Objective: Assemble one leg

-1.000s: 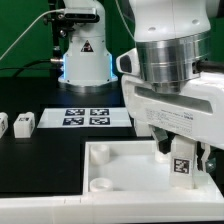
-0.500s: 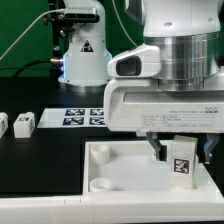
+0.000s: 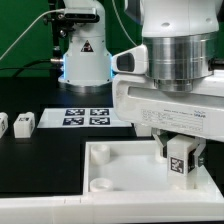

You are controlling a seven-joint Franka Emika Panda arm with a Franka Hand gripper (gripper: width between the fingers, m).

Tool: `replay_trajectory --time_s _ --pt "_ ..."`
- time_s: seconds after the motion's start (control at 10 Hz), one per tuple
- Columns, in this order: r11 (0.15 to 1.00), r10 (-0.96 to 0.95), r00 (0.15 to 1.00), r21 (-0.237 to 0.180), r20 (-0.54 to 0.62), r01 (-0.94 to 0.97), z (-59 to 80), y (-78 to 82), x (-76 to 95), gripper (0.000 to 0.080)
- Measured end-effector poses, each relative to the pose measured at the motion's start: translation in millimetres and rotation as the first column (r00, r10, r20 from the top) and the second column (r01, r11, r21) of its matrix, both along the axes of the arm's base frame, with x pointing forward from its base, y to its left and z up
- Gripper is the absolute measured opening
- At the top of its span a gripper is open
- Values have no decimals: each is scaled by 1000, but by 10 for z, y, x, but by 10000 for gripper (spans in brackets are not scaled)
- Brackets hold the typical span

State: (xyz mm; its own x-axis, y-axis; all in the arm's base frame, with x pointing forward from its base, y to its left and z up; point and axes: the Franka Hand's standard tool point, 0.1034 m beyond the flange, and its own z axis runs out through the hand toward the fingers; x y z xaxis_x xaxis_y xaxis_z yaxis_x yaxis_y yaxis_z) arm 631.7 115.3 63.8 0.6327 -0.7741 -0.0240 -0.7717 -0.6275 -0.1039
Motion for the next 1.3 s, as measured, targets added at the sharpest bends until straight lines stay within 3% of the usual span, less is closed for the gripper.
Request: replay_trajectory --time_s 0.1,0.3,0.5,0.6,0.8,0.9,1.1,1.3 --pt "989 -147 989 9 -13 147 0 1 -1 289" --pt "808 -585 808 33 -71 588 1 46 -8 290" --pt "577 -810 576 28 -108 816 -1 28 4 290" --pt "516 -850 515 21 -109 856 1 2 4 291" --pt "488 -868 487 15 -93 873 5 -29 -6 294" --pt "462 -880 462 23 -113 886 -1 21 -19 380" --pt "497 -861 496 26 -111 867 -2 30 -20 621" --pt "544 -832 544 29 -105 838 -1 32 -20 641"
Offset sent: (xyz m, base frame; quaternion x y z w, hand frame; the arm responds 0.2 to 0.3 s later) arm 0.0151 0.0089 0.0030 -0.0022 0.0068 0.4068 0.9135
